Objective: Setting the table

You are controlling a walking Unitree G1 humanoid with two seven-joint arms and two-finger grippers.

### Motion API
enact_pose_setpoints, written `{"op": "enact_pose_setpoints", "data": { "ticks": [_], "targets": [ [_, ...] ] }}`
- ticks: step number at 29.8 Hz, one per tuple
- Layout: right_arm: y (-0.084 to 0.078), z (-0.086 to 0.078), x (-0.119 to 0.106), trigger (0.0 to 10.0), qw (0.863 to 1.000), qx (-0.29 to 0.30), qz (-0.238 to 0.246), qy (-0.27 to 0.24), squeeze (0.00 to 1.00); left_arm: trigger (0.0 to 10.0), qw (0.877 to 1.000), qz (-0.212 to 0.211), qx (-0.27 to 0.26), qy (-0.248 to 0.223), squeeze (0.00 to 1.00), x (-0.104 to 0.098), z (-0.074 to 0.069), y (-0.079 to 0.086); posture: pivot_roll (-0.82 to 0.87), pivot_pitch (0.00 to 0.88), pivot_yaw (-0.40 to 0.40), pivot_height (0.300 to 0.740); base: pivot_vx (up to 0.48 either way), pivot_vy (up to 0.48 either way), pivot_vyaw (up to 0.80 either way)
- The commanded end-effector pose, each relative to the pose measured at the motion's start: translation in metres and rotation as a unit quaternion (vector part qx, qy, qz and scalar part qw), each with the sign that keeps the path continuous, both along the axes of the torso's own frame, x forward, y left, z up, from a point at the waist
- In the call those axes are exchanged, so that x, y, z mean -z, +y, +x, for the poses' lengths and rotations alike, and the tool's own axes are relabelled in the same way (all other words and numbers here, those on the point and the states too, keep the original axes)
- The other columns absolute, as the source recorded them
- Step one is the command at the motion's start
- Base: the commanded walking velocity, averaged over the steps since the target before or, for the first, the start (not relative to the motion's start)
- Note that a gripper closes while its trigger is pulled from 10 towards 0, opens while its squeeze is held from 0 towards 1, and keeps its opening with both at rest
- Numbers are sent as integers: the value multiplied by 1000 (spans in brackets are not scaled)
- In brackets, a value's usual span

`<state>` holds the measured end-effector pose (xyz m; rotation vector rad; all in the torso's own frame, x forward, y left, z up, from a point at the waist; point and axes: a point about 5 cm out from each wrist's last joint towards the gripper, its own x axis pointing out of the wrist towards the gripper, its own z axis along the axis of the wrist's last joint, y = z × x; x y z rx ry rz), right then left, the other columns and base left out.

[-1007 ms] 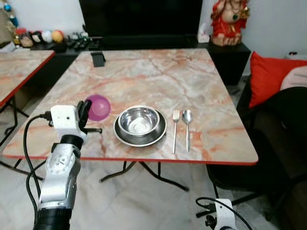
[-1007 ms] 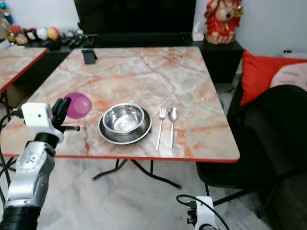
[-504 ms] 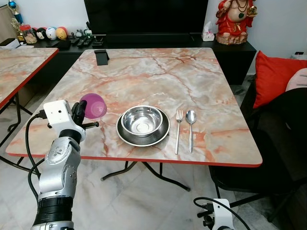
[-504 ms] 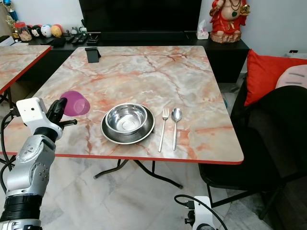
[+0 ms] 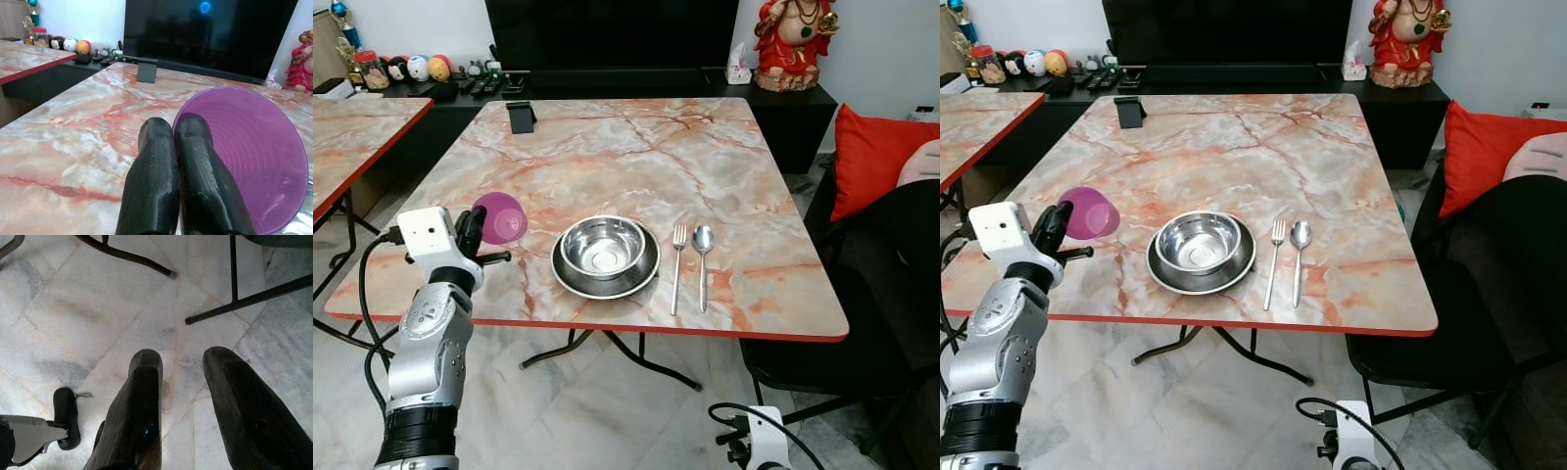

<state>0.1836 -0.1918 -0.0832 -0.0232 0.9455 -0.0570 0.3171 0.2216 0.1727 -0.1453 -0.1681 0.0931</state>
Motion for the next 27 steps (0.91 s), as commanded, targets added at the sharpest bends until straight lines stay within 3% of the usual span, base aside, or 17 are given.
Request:
{"op": "enact_pose_setpoints", "data": {
  "ticks": [1,27],
  "targets": [
    [2,2,-1,10000,1000,-3,0,-2,0,10000,1000,17,-3,-24,0,-14,1,2,-27,0,30,740,0,0,0],
    [3,1,0,10000,1000,-6,1,-2,0,10000,999,37,15,-36,0,-24,7,6,-32,0,36,740,283,0,0]
  ]
}}
